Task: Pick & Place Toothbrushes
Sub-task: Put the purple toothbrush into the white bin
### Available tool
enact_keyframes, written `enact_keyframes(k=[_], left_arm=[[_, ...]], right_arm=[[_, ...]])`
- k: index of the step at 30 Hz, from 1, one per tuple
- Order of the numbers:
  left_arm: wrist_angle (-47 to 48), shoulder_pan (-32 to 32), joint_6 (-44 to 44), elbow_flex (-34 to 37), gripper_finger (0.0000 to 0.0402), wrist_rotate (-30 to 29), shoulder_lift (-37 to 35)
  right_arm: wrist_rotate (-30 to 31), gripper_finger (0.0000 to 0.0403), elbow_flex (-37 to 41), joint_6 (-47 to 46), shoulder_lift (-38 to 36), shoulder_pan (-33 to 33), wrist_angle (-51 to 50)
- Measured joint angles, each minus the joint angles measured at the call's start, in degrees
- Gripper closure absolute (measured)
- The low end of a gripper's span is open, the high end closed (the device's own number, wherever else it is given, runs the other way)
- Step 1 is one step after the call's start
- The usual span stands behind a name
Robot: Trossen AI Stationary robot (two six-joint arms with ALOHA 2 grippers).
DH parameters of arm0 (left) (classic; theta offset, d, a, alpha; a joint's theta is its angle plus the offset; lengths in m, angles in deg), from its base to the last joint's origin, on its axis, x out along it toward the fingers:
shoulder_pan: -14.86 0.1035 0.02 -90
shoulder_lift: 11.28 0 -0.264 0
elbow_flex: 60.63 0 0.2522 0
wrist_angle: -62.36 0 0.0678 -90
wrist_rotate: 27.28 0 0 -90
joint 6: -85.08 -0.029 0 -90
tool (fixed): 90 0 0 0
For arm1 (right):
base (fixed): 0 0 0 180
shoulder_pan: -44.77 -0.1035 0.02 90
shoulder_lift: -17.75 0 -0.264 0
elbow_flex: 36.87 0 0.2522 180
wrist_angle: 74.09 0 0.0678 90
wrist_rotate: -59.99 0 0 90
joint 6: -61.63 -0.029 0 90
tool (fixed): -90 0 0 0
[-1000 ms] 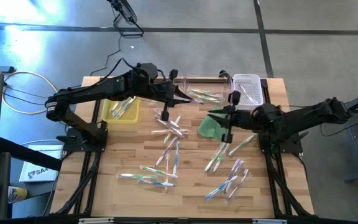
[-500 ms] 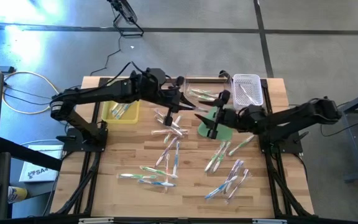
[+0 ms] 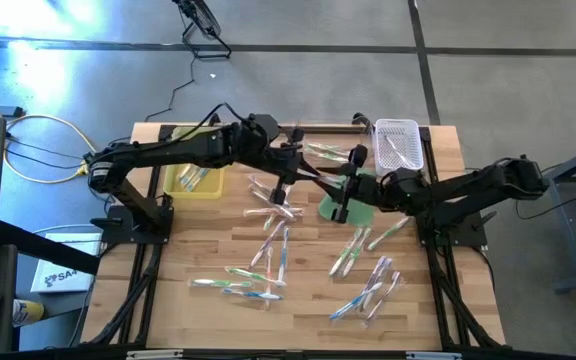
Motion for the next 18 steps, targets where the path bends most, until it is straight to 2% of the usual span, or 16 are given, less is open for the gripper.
enact_keyframes(k=[6,18], left_arm=[[-0.21,0.0,0.17,0.0,0.0373,0.0,-0.04],[-0.38,0.0,0.1,0.0,0.0373,-0.02,-0.04]], right_arm=[[-0.06,0.0386,0.0,0.34,0.0,0.0,-0.26],[0.1,0.039,0.0,0.24,-0.03,-0.02,-0.28]])
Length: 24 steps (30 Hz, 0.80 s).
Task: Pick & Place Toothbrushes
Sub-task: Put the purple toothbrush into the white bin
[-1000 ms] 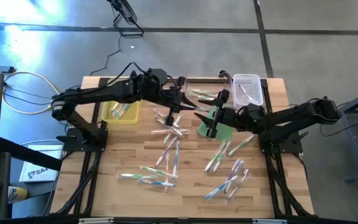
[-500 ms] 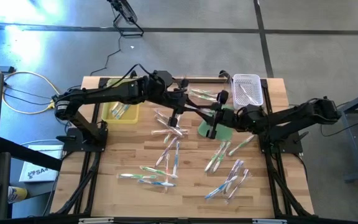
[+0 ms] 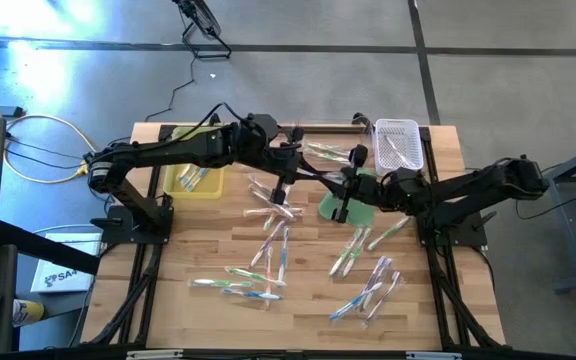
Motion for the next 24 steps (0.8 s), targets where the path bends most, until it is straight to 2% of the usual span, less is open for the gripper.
enact_keyframes(k=[4,9,15,20,24], left_arm=[[0.01,0.0,-1.37,0.0,0.0357,-0.03,0.0],[-0.06,0.0,-4.14,0.0,0.0299,-1.82,-0.01],[2.56,1.72,-8.06,0.04,0.0244,-2.16,-3.13],[7.26,5.4,-8.08,0.02,0.0237,-2.14,-7.3],[8.97,7.92,-8.08,0.02,0.0237,-2.14,-9.66]], right_arm=[[0.0,0.039,0.0,-0.53,-0.02,0.0,0.0],[0.5,0.039,0.0,-1.87,-0.04,0.0,-0.21],[7.37,0.039,0.02,-1.46,-2.71,-0.02,-5.68],[16.63,0.039,0.02,-1.46,-7.68,-0.24,-13.67],[30.74,0.039,0.02,-1.84,-12.0,-0.55,-21.31]])
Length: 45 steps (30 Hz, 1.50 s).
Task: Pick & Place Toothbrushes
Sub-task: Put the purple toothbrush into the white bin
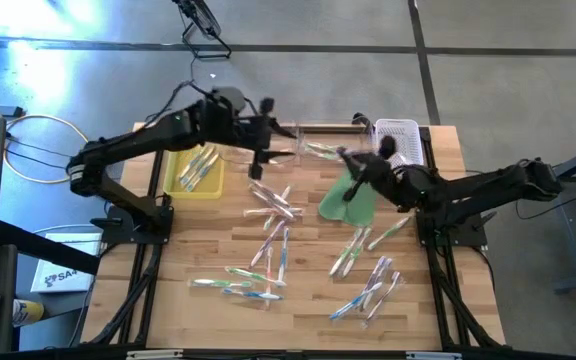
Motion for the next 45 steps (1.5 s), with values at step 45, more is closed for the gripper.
enact_keyframes(k=[45], left_arm=[[18.01,-0.07,-4.04,0.02,0.038,-10.35,-5.55]], right_arm=[[2.58,0.039,-0.02,-51.94,3.95,36.25,-55.88]])
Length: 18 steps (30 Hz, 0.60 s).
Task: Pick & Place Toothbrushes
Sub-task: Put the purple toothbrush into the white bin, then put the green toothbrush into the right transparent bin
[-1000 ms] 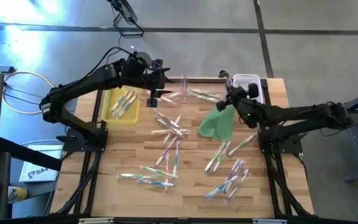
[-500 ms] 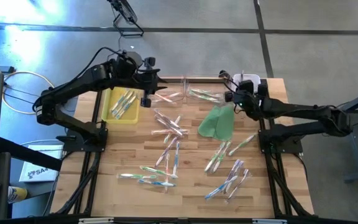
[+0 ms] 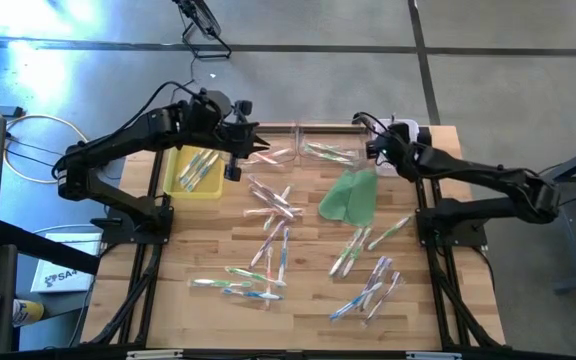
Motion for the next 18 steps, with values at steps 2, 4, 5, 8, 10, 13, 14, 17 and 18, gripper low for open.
enact_keyframes(k=[2,4,5,8,10,13,14,17,18], left_arm=[[0.29,-0.39,0.02,0.0,0.038,-0.18,0.0],[0.3,-0.38,0.02,0.0,0.038,-0.19,0.0],[0.37,-0.39,0.02,0.0,0.038,-0.18,0.0],[0.75,-0.4,0.31,0.0,0.038,-0.17,0.0],[0.76,-0.38,0.52,0.0,0.038,-0.17,0.0],[0.76,-0.38,0.57,0.0,0.038,-0.17,0.0],[0.76,-0.38,0.61,0.0,0.038,-0.17,0.0],[0.79,-0.38,1.02,0.0,0.038,-0.17,0.0],[0.9,-0.38,1.09,0.0,0.038,-0.17,0.0]], right_arm=[[-2.41,0.039,0.0,-0.11,1.63,1.29,0.03],[-4.64,0.039,0.0,-0.2,3.1,2.43,0.21],[-5.5,0.0389,0.0,-0.44,3.73,2.85,0.26],[-7.28,0.036,0.0,-0.46,5.1,3.48,0.27],[-7.38,0.0331,0.0,-0.48,5.35,3.5,0.3],[-7.41,0.0291,0.0,-0.46,5.42,3.48,0.28],[-7.37,0.0279,0.0,-0.44,5.42,3.52,0.28],[-5.32,0.0254,0.0,-0.21,5.01,4.14,0.24],[-4.83,0.0249,-0.04,0.25,4.79,4.34,0.22]])
